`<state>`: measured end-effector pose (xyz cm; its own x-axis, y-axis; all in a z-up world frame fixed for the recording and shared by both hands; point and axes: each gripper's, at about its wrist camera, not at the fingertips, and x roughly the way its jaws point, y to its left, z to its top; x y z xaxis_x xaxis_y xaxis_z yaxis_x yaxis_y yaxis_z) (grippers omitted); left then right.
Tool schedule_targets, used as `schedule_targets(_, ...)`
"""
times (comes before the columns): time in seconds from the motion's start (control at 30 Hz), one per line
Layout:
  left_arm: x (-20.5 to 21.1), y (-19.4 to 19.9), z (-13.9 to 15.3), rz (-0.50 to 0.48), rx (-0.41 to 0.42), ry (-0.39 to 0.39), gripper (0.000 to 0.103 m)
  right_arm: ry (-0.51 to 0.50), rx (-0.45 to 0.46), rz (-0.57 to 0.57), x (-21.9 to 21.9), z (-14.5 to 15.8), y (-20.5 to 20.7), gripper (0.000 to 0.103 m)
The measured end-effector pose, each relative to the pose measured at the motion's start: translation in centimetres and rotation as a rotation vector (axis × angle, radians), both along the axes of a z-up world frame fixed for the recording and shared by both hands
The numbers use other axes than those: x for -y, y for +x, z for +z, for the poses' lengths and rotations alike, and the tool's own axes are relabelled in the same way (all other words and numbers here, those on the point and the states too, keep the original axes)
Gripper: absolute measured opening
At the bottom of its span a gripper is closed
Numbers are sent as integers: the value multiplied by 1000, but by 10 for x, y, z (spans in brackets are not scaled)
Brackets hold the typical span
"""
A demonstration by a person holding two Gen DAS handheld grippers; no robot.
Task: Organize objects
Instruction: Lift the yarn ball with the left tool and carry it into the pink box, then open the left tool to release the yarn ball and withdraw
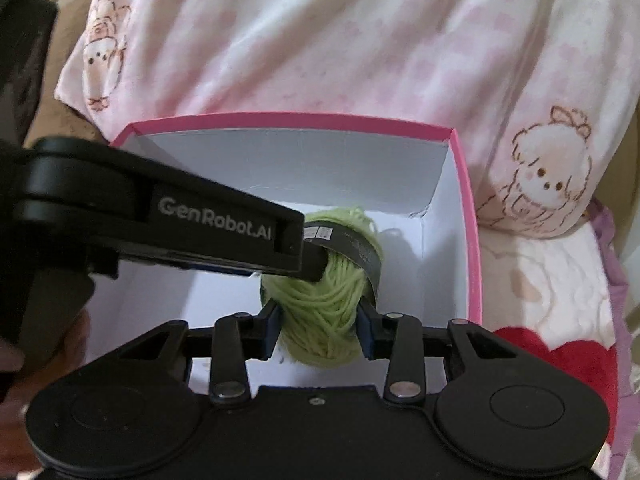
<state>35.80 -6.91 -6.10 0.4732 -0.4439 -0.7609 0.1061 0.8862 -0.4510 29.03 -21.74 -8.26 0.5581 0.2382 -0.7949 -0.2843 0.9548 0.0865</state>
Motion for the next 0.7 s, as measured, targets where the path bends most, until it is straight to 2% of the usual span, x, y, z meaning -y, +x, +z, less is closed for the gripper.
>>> schedule_targets(0.07, 5, 1, 2, -16, 10, 29, 36, 26, -10, 32, 5, 2, -4, 45)
schedule_targets(0.2, 9, 4, -1, -16, 8, 36, 34, 22, -26, 51, 10, 2, -3, 44)
schedule_targets(0.3, 13, 2, -4, -18, 18, 32, 34, 39, -33, 32, 15, -1, -1, 40)
schedule_targets(0.47, 24, 10, -4, -45, 29, 13, 34, 12, -20, 0, 8, -2, 0, 35)
schedule_targets(0.7, 25, 7, -4, -39, 54, 18, 38, 42, -1, -26, 15, 2, -11, 35)
